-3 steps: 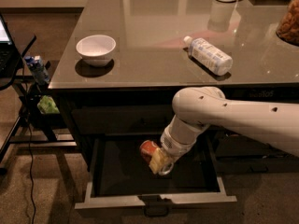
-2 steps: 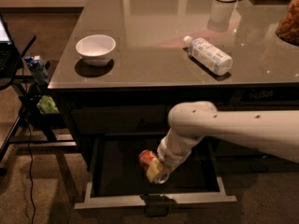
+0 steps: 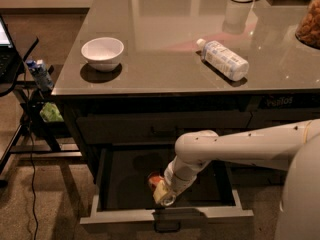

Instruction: Place coke can into middle drawer

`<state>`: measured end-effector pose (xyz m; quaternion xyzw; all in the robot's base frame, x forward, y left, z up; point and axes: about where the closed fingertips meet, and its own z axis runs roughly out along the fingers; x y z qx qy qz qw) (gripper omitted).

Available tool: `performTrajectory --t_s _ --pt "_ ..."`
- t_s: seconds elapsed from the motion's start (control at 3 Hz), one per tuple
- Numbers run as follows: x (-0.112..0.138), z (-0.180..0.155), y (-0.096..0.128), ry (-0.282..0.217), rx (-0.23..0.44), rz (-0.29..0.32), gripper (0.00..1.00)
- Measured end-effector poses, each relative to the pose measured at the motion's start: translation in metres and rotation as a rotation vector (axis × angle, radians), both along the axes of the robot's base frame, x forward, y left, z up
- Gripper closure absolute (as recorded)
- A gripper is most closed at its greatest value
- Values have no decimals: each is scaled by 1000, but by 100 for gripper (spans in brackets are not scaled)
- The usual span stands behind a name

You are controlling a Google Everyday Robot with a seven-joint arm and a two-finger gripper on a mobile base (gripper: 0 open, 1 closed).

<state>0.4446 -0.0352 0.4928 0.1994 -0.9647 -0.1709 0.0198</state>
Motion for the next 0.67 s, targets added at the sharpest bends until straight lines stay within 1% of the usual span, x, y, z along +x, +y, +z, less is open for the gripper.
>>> performTrajectory --t_s 0.67 --pt "23 -52 15 -4 23 -14 100"
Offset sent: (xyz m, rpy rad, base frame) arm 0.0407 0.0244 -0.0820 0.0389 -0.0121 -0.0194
